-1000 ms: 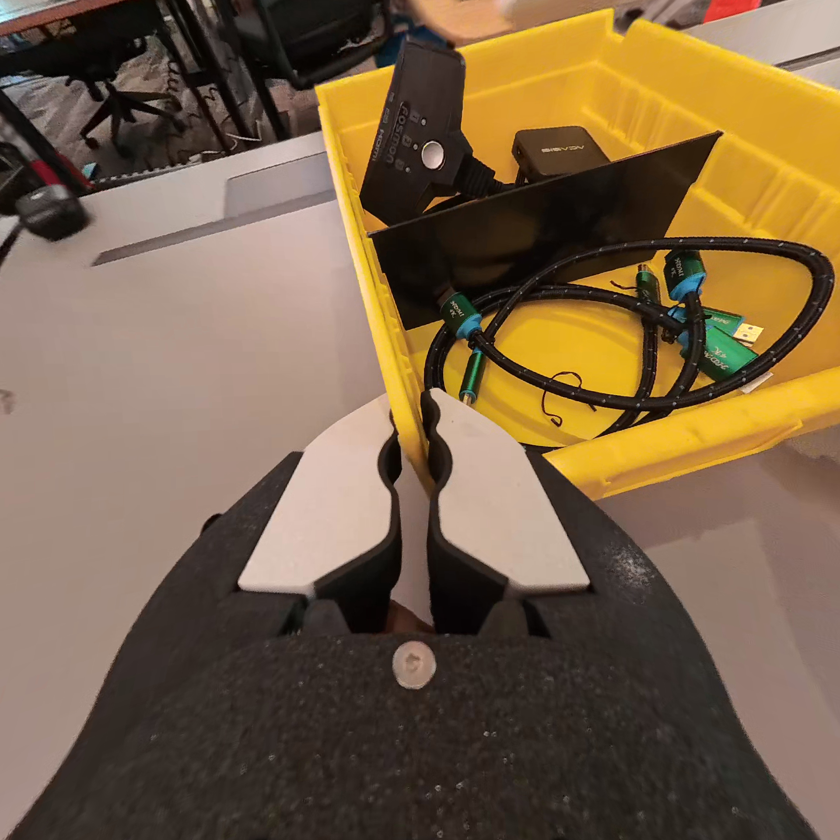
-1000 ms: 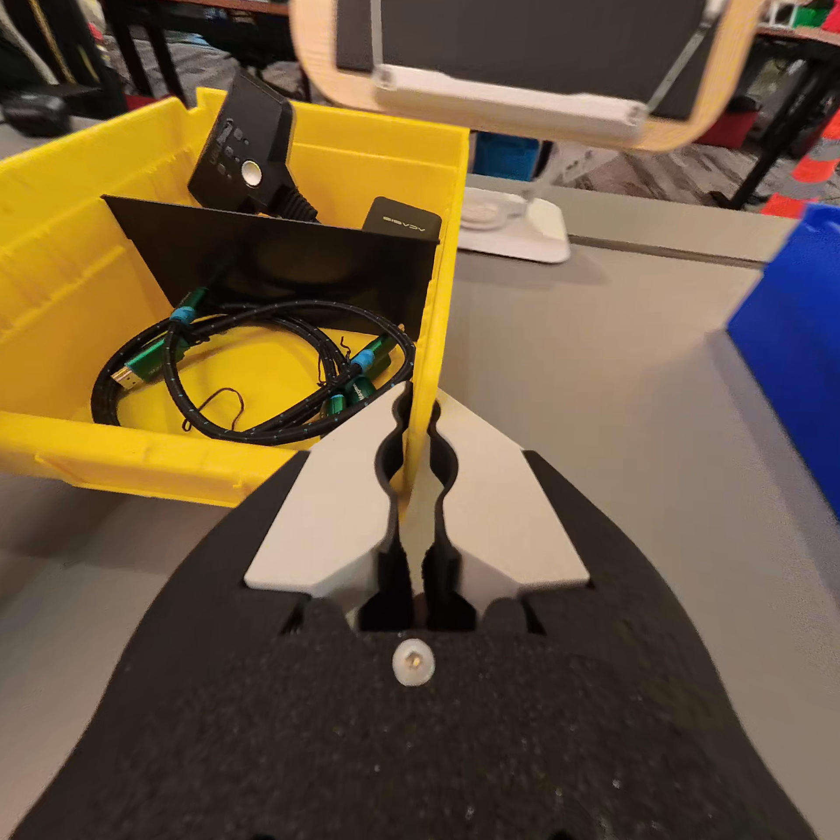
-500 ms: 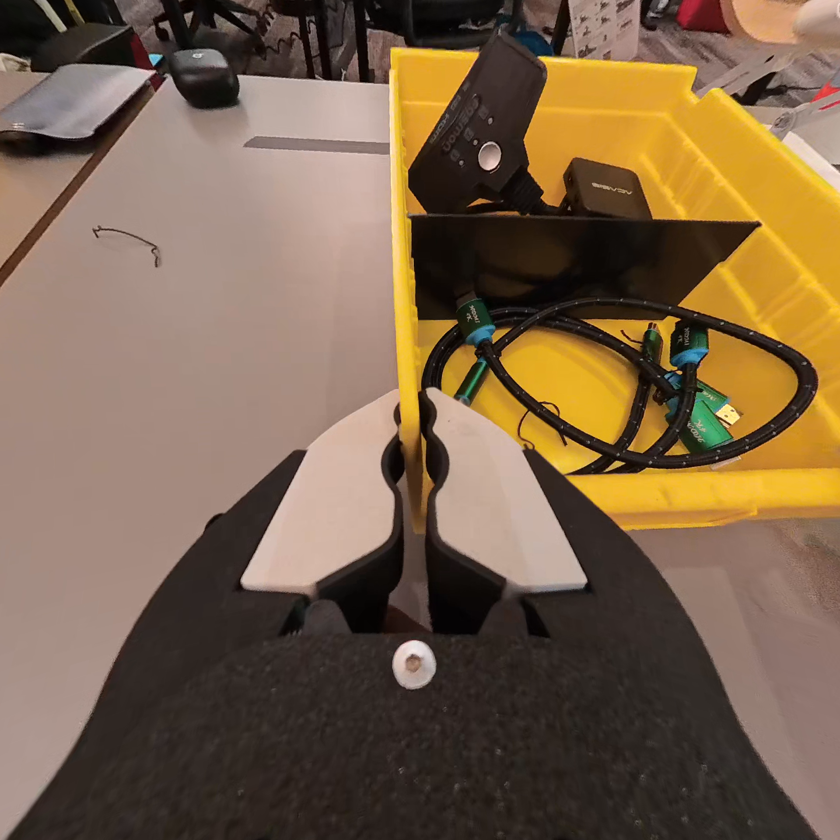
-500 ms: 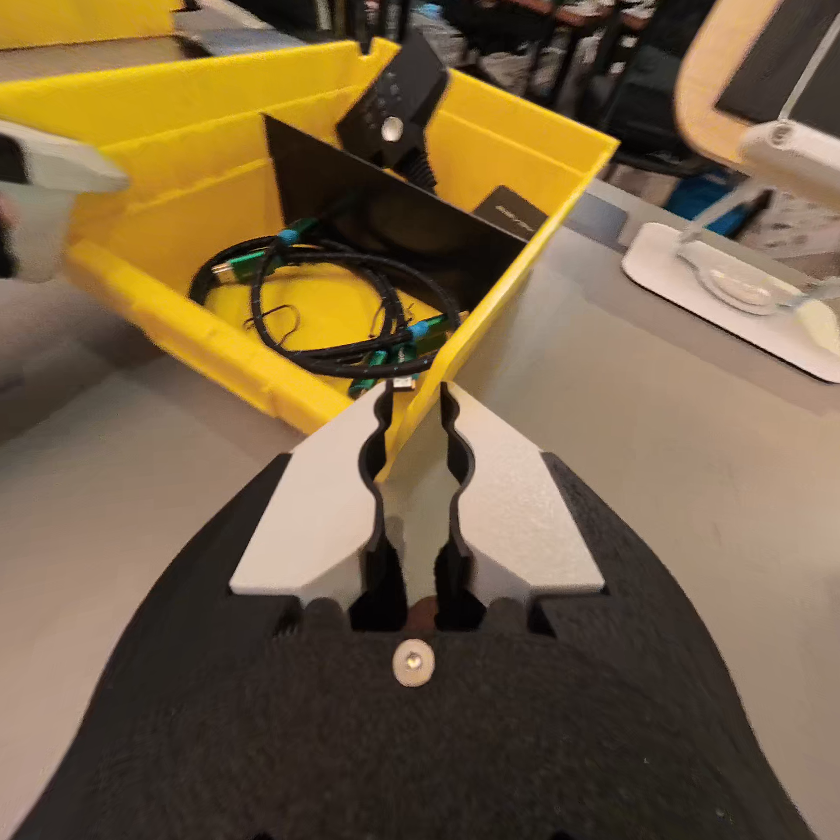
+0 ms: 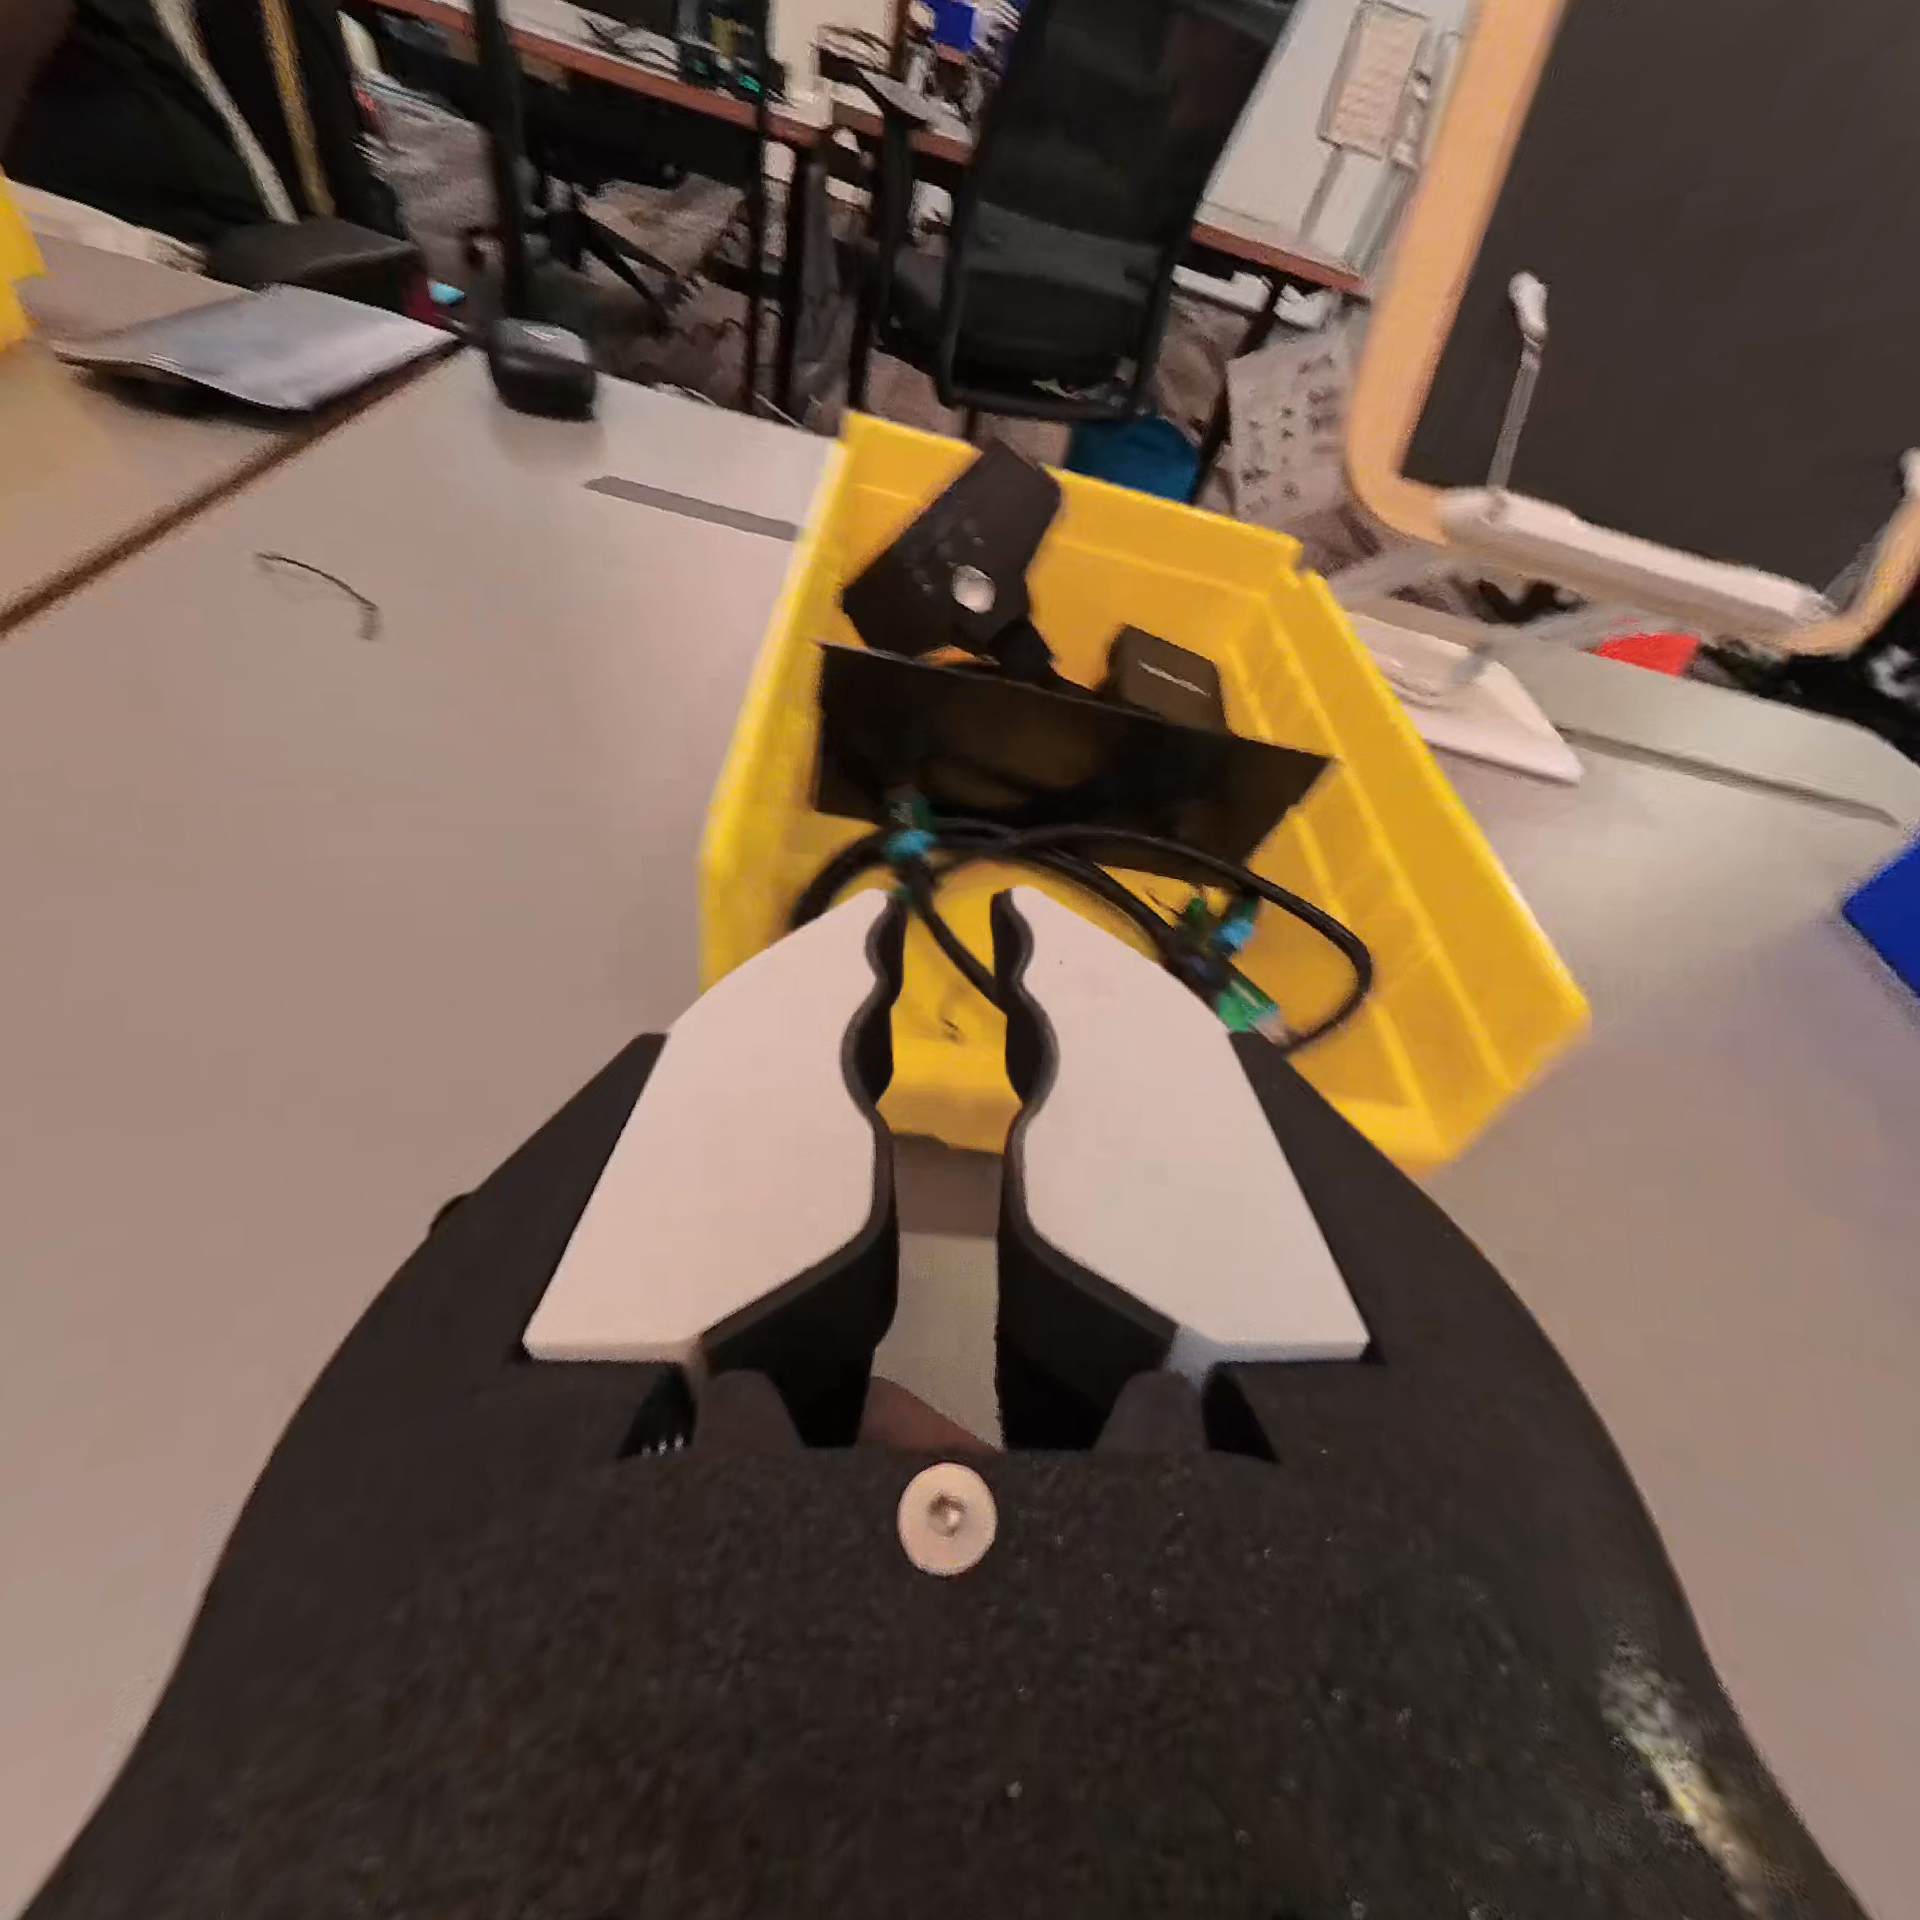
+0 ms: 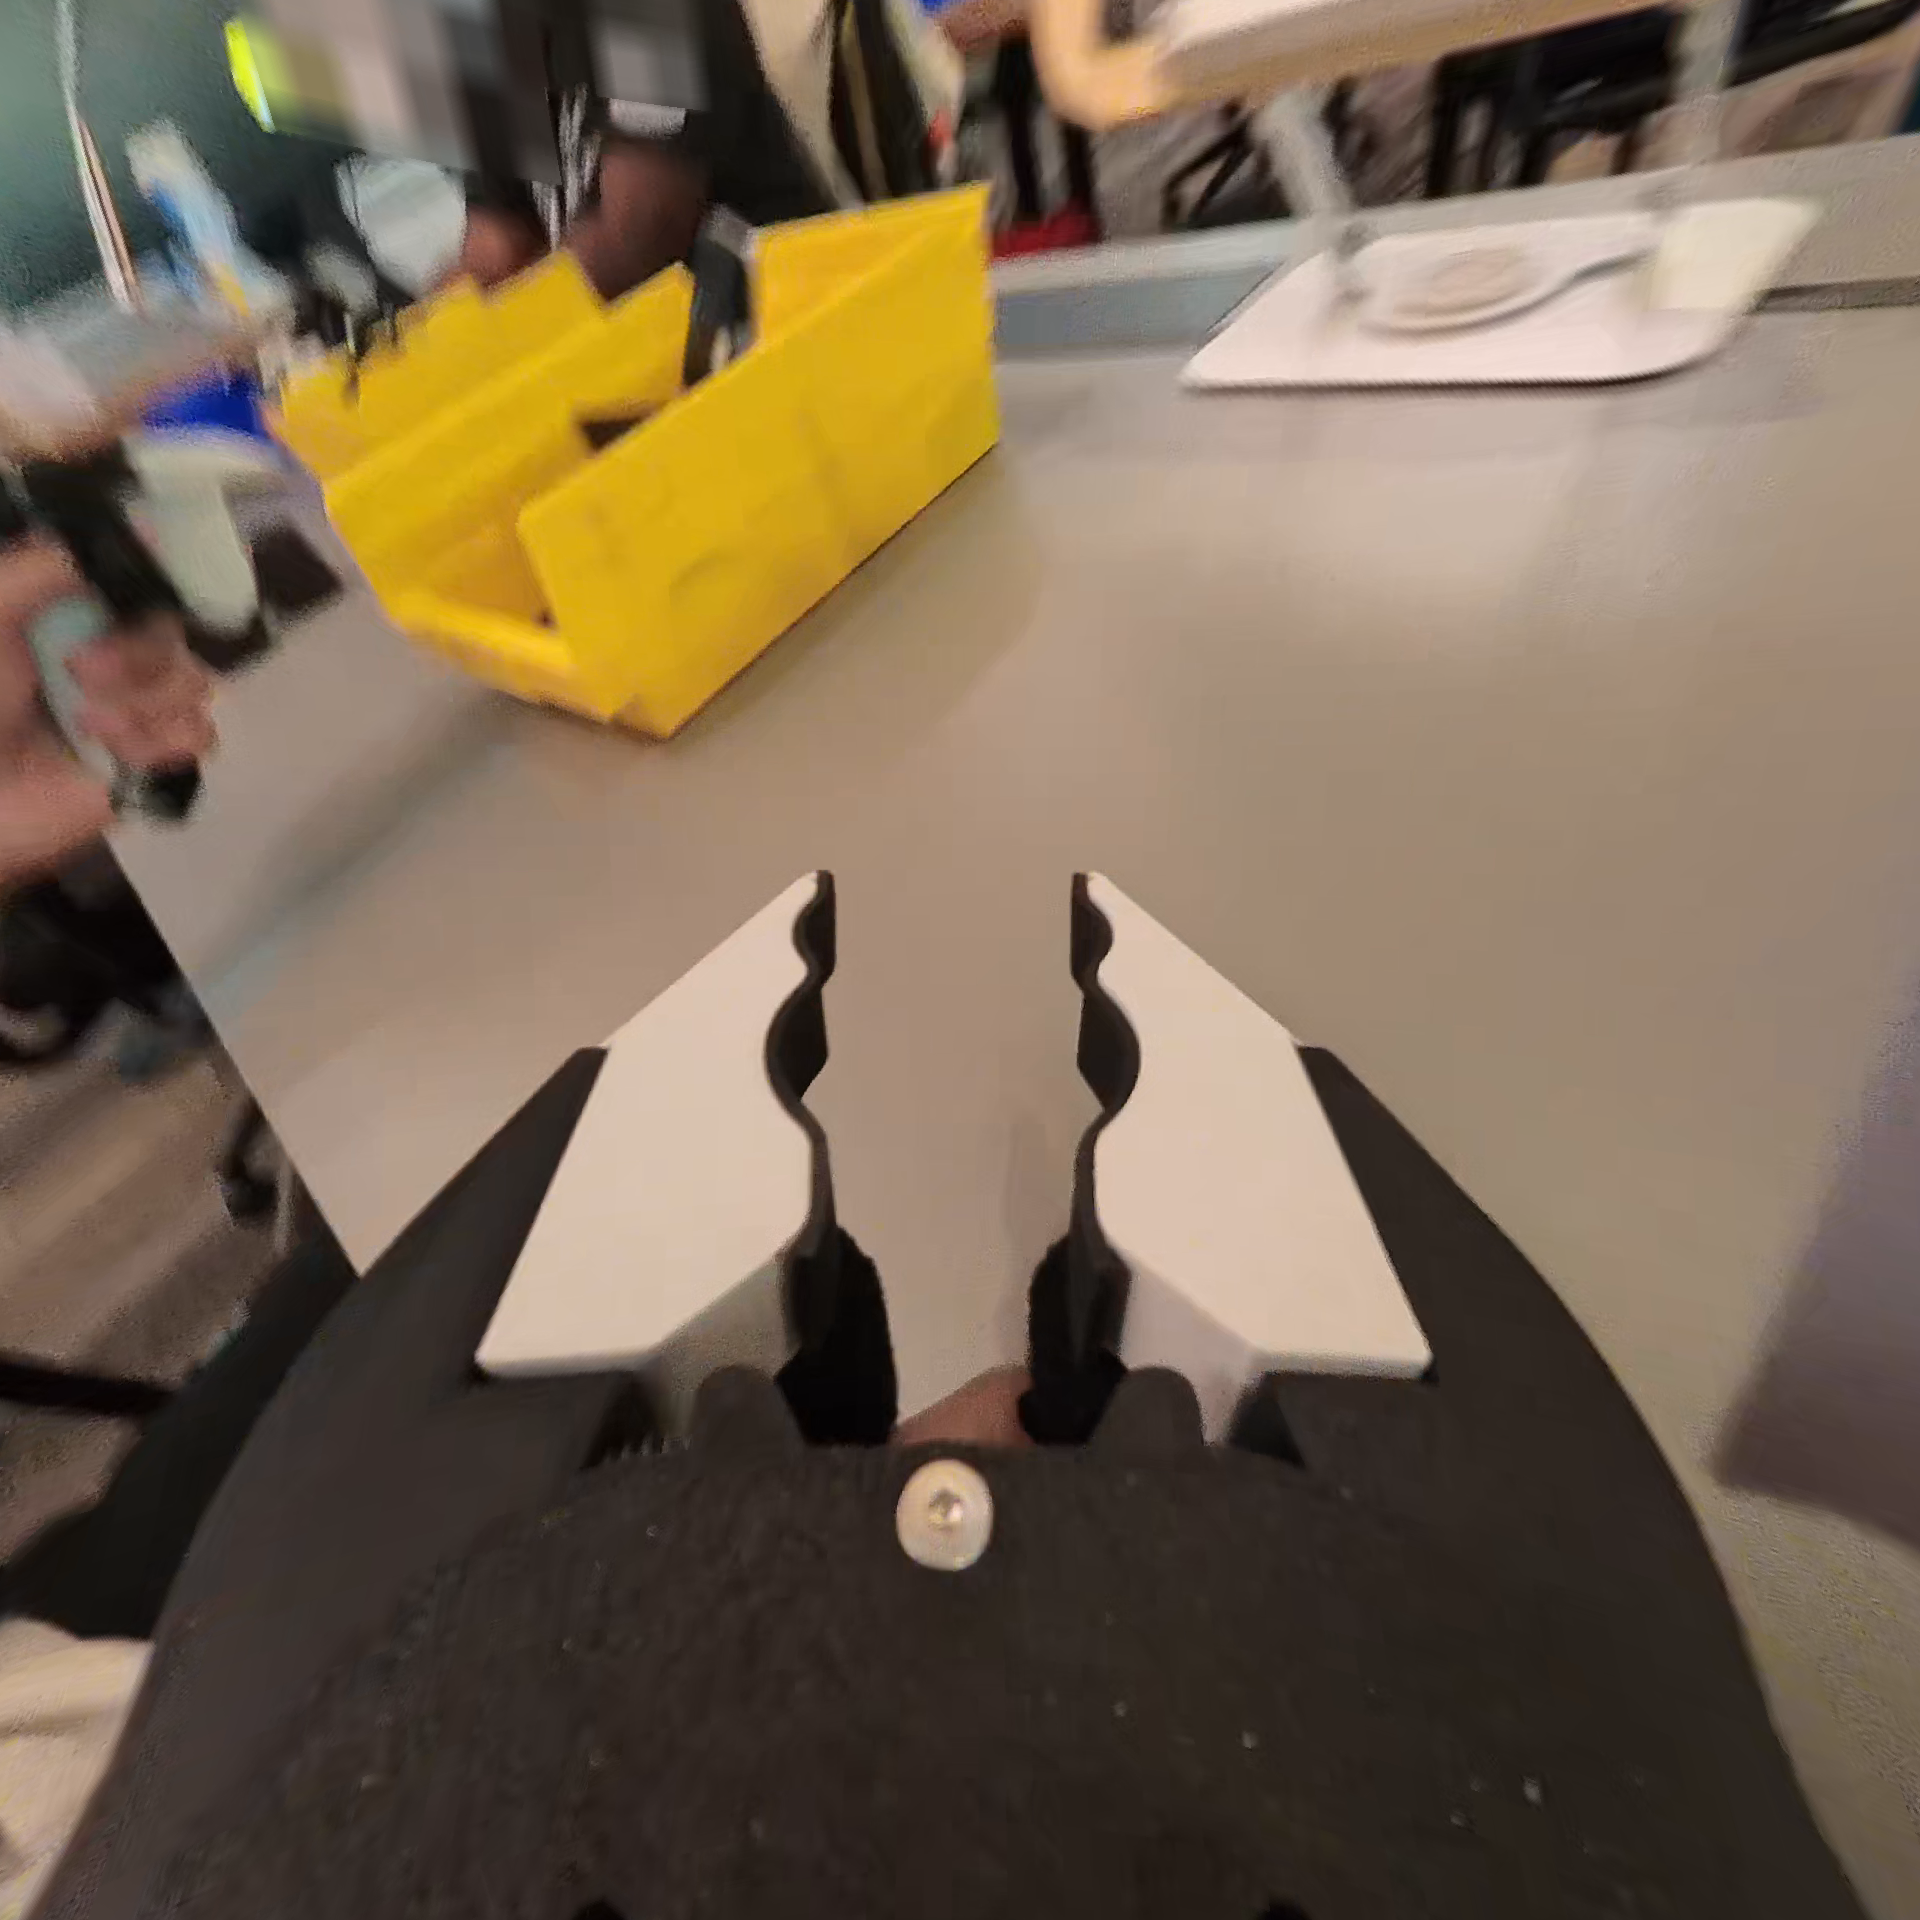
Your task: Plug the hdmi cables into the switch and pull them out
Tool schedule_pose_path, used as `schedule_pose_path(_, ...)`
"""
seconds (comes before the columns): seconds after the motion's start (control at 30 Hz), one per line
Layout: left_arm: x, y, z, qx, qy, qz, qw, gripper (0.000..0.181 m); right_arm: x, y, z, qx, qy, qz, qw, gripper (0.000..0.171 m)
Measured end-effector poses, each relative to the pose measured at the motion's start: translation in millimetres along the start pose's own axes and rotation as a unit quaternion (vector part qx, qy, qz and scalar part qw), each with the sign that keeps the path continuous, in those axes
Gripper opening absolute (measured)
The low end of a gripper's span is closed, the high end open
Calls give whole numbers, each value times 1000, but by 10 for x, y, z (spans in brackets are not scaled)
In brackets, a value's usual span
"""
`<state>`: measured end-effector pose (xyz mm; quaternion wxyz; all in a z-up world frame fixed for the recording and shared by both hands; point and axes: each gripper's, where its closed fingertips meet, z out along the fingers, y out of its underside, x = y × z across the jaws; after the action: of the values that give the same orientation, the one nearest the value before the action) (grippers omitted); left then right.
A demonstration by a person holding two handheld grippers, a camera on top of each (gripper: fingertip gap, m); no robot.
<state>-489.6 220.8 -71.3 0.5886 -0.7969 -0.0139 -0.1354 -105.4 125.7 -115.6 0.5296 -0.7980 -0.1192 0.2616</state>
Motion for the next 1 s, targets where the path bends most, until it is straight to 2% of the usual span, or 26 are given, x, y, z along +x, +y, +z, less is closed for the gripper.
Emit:
schedule_pose_path(0.1, 426, 341, -138, -31, 44, 17, 998, 11, 593, -164, -548, 73, 68, 64, 993, 44)
schedule_pose_path(0.2, 788, 591, -135, -74, 96, 28, 992, 10, 1130, -385, -991, 121, 165, 34, 978, 44)
schedule_pose_path(0.37, 842, 799, 8, -105, 94, 128, 982, 10, 1837, -323, -1373, 140, 275, 89, 947, 44)
schedule_pose_path(0.53, 566, 795, 94, -108, 37, 184, 976, 7, 1928, -136, -1307, 96, 330, 87, 935, 45)
schedule_pose_path(0.67, 528, 812, 120, -115, 42, 166, 979, 7, 1869, -116, -1259, 90, 331, 78, 936, 45)
schedule_pose_path(0.83, 602, 828, 123, -118, 57, 154, 979, 7, 1862, -67, -1250, 102, 300, 132, 939, 44)
schedule_pose_path(1.0, 664, 840, 167, -119, 59, 174, 976, 7, 1863, -65, -1306, 85, 331, 70, 937, 45)
